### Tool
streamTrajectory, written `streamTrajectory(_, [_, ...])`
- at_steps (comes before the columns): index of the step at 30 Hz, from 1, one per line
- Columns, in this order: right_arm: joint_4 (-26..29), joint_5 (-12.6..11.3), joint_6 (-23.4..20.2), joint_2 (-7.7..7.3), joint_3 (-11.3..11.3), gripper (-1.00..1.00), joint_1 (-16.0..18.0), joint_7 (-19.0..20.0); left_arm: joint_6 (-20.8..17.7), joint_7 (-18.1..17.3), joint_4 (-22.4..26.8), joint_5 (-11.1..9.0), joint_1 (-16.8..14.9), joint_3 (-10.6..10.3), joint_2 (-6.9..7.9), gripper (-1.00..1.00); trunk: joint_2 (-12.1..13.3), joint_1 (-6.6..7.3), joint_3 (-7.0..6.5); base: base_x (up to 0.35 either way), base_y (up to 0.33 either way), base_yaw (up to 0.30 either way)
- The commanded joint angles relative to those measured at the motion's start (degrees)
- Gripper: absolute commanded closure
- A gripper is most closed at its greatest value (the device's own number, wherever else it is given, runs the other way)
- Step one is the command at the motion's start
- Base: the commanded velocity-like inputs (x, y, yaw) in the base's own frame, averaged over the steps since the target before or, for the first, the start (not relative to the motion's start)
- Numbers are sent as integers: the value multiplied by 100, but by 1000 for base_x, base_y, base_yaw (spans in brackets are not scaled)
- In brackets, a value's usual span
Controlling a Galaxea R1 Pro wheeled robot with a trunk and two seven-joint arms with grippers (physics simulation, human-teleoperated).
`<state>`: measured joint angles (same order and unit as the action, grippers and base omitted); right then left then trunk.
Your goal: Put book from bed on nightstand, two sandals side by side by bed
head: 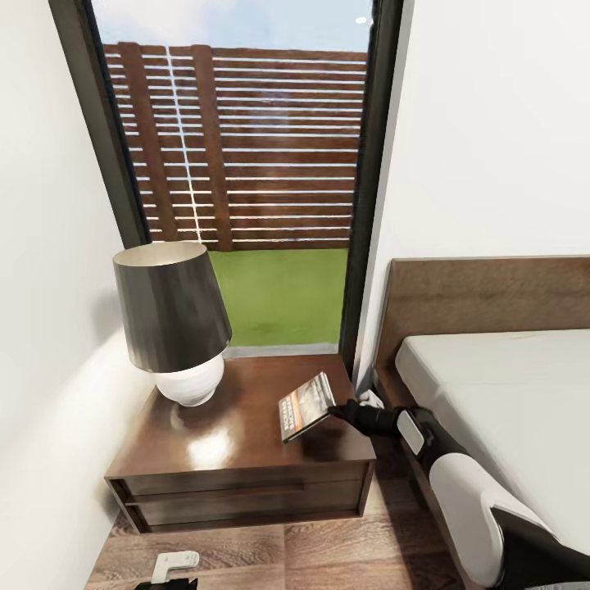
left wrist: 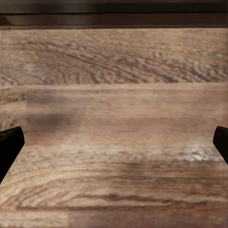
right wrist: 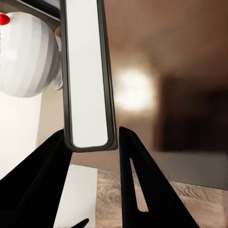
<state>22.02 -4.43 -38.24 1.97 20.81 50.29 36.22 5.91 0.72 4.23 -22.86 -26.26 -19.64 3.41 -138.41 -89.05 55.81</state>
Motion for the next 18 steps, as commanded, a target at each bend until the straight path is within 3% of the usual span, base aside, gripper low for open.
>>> streamTrajectory(1, [5, -47, -128, 0, 40, 100, 14, -13, 15, 7, -1, -45, -2, -49, 1, -100, -2, 1, 5, 0, 0, 0])
streamTrajectory(8, [-1, -43, -475, -66, 482, 100, 100, -13, 15, 7, -1, -49, -2, -49, 1, -100, -42, -21, 23, 0, 0, 0])
streamTrajectory(14, [-231, -46, -530, -99, 632, 100, 168, -12, 15, 7, -1, -51, -2, -49, 1, -100, -283, -153, 131, 0, 0, 0])
streamTrajectory(18, [-317, -48, -538, -108, 664, 100, 222, -11, 15, 7, -1, -51, -2, -44, 1, -100, -283, -153, 131, 0, 0, 0])
